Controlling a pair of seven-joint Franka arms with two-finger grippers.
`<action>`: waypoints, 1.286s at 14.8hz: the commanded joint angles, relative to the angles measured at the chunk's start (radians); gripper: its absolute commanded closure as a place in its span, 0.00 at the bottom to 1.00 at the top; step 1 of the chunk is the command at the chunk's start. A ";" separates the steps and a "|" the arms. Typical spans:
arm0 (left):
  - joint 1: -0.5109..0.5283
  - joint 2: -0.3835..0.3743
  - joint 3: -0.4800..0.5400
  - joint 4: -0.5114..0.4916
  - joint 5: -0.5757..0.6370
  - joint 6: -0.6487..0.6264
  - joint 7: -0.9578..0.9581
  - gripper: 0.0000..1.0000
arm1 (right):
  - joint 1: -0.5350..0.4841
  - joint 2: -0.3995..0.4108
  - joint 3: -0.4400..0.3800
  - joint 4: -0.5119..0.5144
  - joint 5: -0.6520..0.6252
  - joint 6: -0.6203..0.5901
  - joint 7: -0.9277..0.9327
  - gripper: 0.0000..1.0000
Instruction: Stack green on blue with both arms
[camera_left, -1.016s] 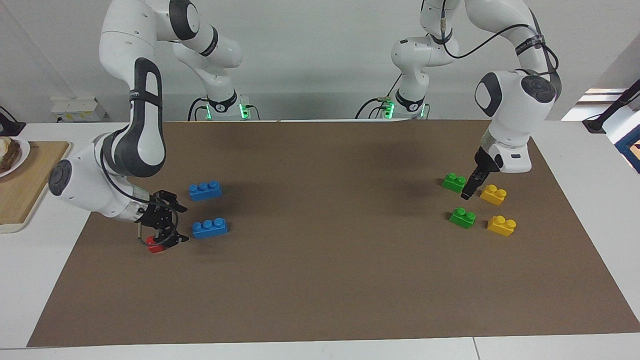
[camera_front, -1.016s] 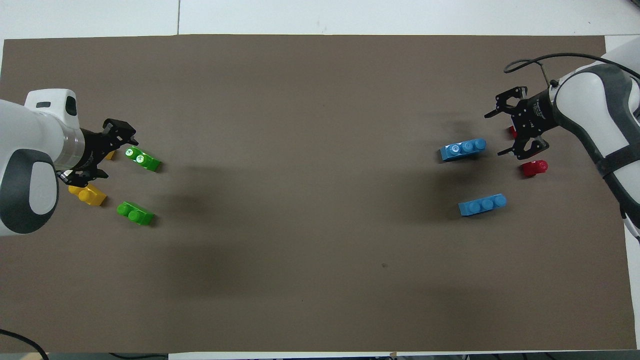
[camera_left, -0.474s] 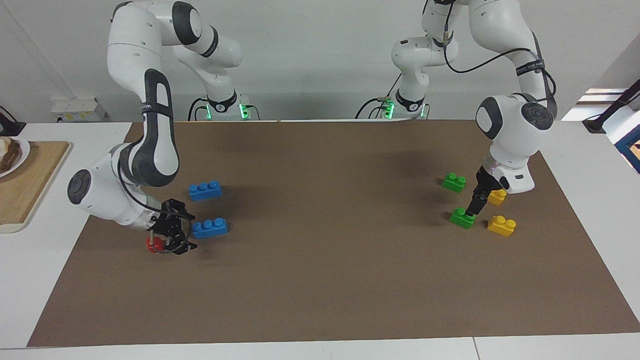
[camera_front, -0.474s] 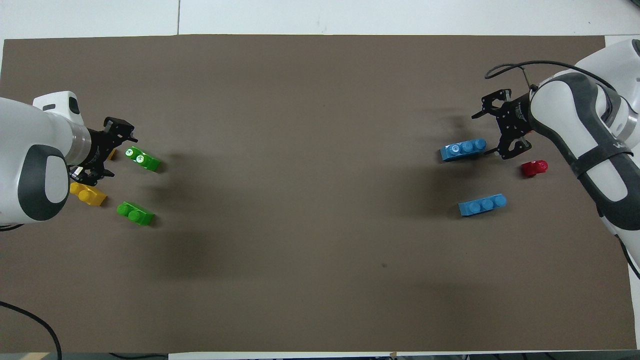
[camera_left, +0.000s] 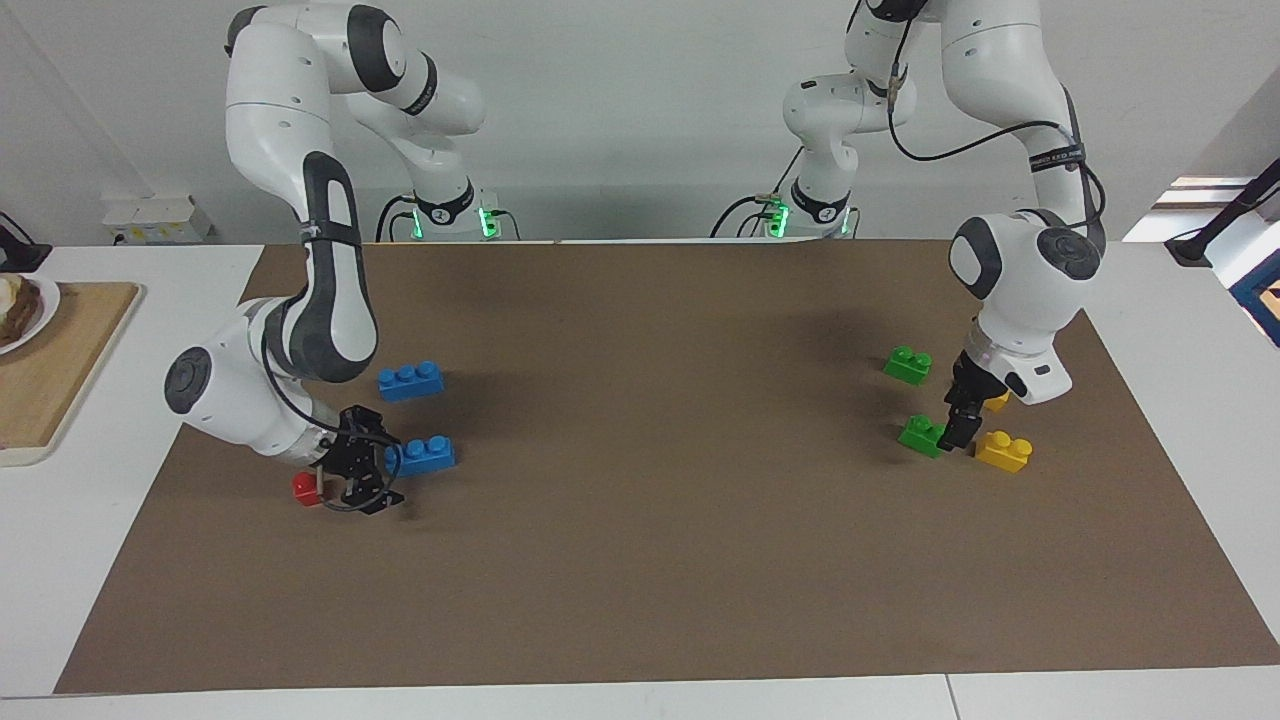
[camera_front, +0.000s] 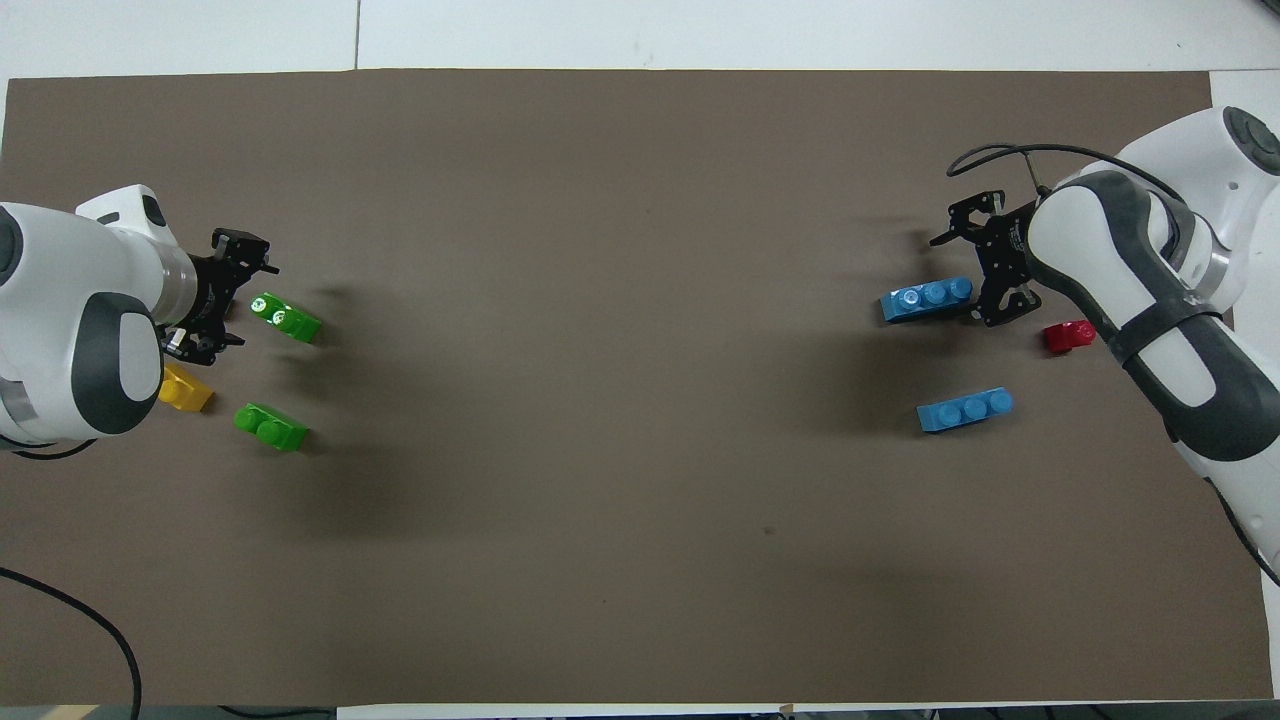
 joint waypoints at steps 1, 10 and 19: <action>0.000 0.047 -0.001 -0.003 -0.012 0.056 -0.028 0.00 | 0.000 -0.017 0.008 -0.043 -0.006 0.045 -0.019 0.16; 0.007 0.057 -0.004 -0.007 -0.012 0.011 -0.016 0.11 | 0.007 -0.013 0.022 0.079 0.057 -0.065 -0.021 1.00; 0.008 0.057 -0.003 -0.001 -0.012 0.019 -0.013 1.00 | 0.314 -0.031 0.022 0.212 0.046 -0.085 0.504 1.00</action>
